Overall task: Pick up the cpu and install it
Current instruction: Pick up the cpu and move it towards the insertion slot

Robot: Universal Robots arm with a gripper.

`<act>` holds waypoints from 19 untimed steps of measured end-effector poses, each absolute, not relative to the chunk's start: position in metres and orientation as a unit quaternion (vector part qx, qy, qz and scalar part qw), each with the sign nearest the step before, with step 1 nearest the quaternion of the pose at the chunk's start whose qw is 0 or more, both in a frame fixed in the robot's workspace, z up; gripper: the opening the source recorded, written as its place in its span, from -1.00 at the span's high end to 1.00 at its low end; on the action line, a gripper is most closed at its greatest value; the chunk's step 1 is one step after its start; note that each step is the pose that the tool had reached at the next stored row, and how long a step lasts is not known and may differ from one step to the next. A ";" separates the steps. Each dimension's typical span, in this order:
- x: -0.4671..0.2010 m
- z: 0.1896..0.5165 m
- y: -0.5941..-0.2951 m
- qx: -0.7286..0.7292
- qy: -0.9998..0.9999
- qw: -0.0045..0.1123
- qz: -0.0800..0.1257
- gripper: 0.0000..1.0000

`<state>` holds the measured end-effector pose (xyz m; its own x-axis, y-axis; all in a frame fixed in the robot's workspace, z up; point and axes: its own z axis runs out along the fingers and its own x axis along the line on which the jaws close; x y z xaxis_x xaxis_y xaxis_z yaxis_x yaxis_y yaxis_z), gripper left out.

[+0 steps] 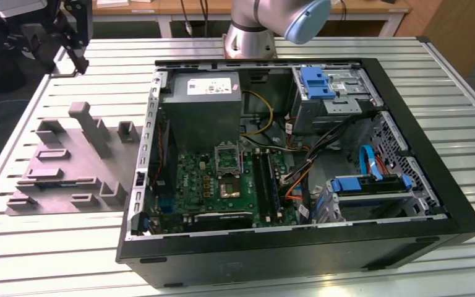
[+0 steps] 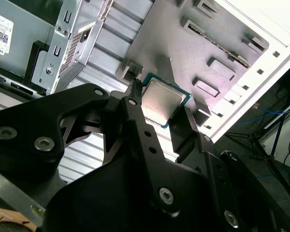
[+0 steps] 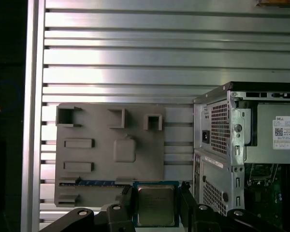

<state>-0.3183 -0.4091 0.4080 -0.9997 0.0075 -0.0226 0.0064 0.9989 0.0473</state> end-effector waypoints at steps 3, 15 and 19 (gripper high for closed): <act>-0.317 0.408 -0.409 0.003 1.000 0.011 0.024 0.06; -0.310 0.408 -0.409 0.003 1.000 0.011 0.024 0.06; -0.308 0.408 -0.409 0.003 1.000 0.011 0.024 0.06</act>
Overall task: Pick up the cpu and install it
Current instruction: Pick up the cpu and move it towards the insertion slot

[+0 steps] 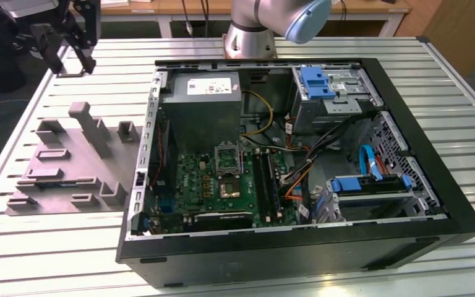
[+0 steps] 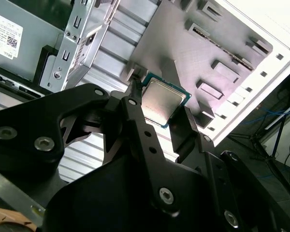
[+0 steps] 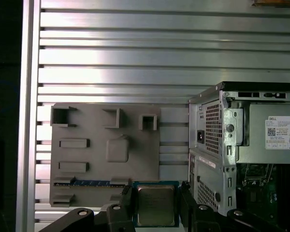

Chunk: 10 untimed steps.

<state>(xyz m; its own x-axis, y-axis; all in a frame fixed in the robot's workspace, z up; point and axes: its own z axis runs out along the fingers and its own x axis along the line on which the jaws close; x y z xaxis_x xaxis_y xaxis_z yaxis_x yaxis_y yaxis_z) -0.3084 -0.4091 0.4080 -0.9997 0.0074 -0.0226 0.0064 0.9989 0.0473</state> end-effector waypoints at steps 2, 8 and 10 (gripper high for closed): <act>-0.307 0.408 -0.409 0.003 1.000 0.011 0.024 0.06; -0.302 0.408 -0.409 0.003 1.000 0.011 0.024 0.06; -0.300 0.408 -0.409 0.003 1.000 0.011 0.024 0.06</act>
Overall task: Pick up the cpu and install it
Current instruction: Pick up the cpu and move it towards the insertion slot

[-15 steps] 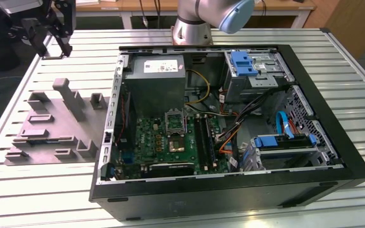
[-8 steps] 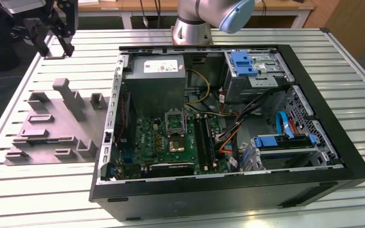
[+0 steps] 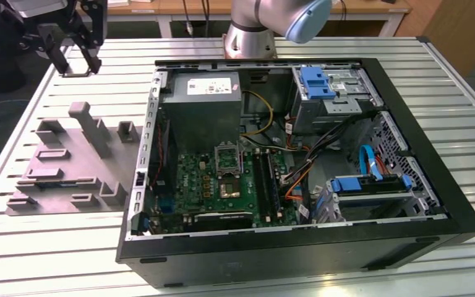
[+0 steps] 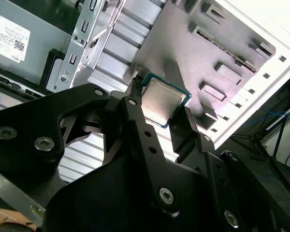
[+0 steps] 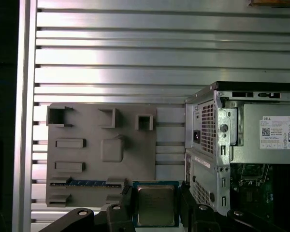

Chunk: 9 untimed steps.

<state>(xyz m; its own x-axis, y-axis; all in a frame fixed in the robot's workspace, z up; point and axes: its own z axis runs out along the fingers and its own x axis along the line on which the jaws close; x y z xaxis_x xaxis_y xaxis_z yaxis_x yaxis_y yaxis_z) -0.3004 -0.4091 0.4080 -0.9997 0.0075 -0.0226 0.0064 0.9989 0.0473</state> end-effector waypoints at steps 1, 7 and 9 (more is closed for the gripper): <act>-0.299 0.408 -0.409 0.003 1.000 0.011 0.024 0.06; -0.295 0.408 -0.409 0.003 1.000 0.011 0.024 0.06; -0.293 0.408 -0.409 0.003 1.000 0.011 0.024 0.06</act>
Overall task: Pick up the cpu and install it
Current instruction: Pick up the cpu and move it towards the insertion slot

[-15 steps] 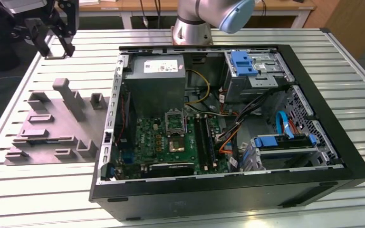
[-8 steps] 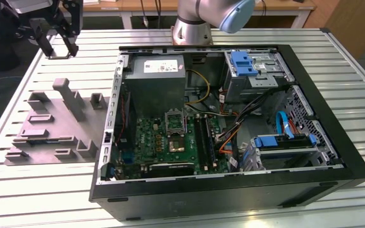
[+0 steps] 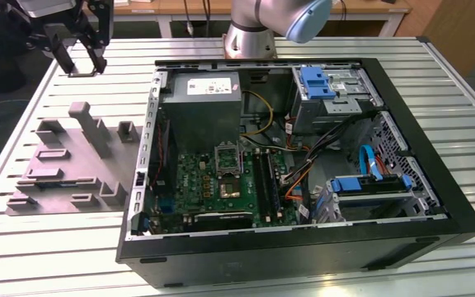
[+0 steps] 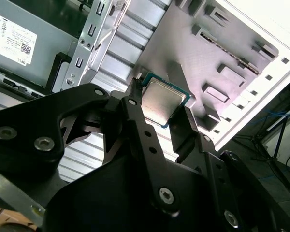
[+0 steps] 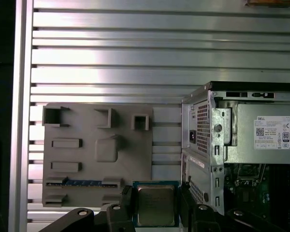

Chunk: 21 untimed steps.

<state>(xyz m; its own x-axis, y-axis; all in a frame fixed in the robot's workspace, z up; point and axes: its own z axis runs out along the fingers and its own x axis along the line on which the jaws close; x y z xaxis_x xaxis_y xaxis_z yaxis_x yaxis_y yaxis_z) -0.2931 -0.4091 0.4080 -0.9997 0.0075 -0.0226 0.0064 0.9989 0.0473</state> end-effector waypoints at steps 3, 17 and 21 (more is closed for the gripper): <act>-0.291 0.408 -0.409 0.003 1.000 0.011 0.024 0.06; -0.287 0.408 -0.412 0.003 1.000 0.011 0.024 0.06; -0.285 0.407 -0.416 0.003 1.000 0.011 0.024 0.06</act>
<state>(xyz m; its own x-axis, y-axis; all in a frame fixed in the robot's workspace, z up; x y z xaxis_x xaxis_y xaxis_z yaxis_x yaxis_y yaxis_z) -0.2848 -0.4161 0.4073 -0.9997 0.0074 -0.0226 0.0064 0.9989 0.0473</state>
